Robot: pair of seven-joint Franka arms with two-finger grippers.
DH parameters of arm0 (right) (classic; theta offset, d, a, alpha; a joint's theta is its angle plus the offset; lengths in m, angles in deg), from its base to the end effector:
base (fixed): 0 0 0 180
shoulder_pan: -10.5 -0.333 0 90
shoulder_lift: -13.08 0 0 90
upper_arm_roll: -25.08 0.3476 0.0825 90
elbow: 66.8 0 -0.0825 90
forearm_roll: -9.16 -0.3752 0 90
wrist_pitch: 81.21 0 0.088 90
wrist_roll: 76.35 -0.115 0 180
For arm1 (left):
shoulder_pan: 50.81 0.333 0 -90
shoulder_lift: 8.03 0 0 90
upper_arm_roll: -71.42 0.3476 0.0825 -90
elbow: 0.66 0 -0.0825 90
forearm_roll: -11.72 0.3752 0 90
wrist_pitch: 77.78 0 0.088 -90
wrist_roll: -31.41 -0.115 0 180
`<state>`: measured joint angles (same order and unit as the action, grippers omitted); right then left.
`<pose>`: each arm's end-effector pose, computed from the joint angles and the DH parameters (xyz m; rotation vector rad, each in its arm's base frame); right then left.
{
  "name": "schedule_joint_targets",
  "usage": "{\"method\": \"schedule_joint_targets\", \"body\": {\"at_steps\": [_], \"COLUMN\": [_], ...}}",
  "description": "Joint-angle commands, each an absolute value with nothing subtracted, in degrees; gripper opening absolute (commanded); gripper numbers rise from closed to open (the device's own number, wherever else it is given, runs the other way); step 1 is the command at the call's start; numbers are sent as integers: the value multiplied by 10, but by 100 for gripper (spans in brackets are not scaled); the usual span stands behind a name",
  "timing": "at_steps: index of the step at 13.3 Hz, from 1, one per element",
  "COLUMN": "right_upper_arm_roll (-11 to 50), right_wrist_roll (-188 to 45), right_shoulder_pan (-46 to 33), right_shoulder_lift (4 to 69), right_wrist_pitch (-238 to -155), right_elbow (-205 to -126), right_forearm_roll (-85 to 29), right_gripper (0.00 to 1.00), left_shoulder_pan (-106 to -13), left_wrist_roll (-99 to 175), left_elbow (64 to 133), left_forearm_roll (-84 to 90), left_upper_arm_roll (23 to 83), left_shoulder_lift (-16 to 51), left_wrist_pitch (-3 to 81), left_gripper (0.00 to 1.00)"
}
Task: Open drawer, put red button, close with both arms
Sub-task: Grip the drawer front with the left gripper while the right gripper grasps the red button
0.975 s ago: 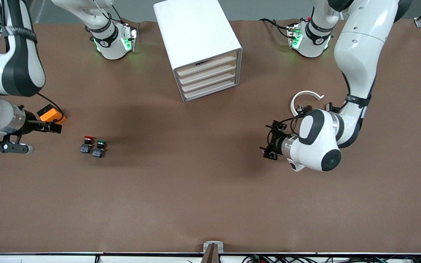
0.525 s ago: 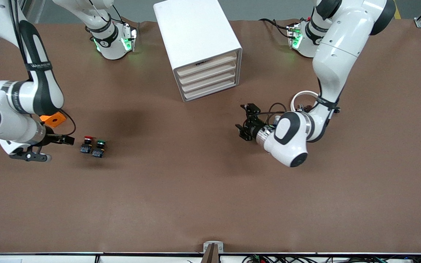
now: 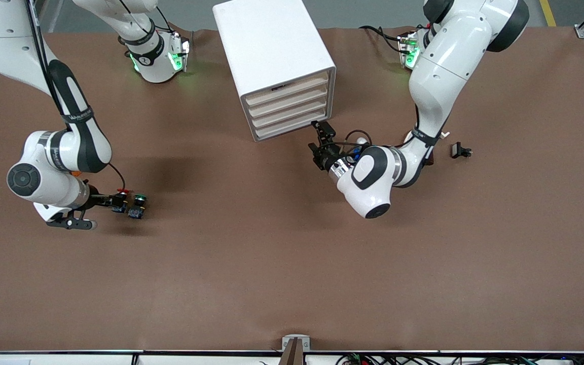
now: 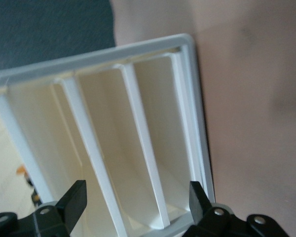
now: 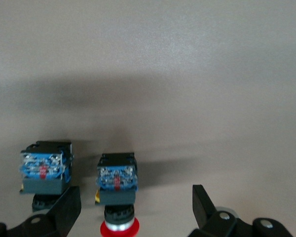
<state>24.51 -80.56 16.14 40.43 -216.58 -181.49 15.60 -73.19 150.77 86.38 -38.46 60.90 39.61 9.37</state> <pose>0.5992 -0.0670 0.2344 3.0560 -0.1474 -0.1804 0.5058 -0.4121 0.2081 -1.3149 -1.7953 1.4670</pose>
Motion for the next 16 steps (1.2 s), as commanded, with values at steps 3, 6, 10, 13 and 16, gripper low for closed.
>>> {"method": "schedule_joint_targets", "body": {"at_steps": [3, 6, 10, 13, 16], "right_upper_arm_roll": [252, 252, 253, 253, 253], "right_wrist_roll": [-805, -804, -804, -805, -805], "right_shoulder_pan": [167, 165, 163, 154, 154], "right_shoulder_lift": [428, 438, 438, 436, 431], "right_wrist_pitch": [-2192, -2196, -2188, -2161, -2147], "right_elbow": [-1813, -1814, -1814, -1811, -1806], "right_forearm_roll": [143, 143, 143, 143, 143], "right_gripper": [100, 87, 45, 23, 21], "left_shoulder_pan": [-737, -745, -757, -771, -777], "left_wrist_roll": [1595, 1629, 1639, 1640, 1636], "left_elbow": [854, 853, 853, 853, 852], "left_forearm_roll": [-449, -452, -452, -450, -450], "left_upper_arm_roll": [611, 611, 611, 610, 610], "left_shoulder_lift": [416, 430, 441, 439, 439], "left_wrist_pitch": [64, 59, 10, -26, -27], "left_gripper": [80, 79, 61, 50, 42]}}
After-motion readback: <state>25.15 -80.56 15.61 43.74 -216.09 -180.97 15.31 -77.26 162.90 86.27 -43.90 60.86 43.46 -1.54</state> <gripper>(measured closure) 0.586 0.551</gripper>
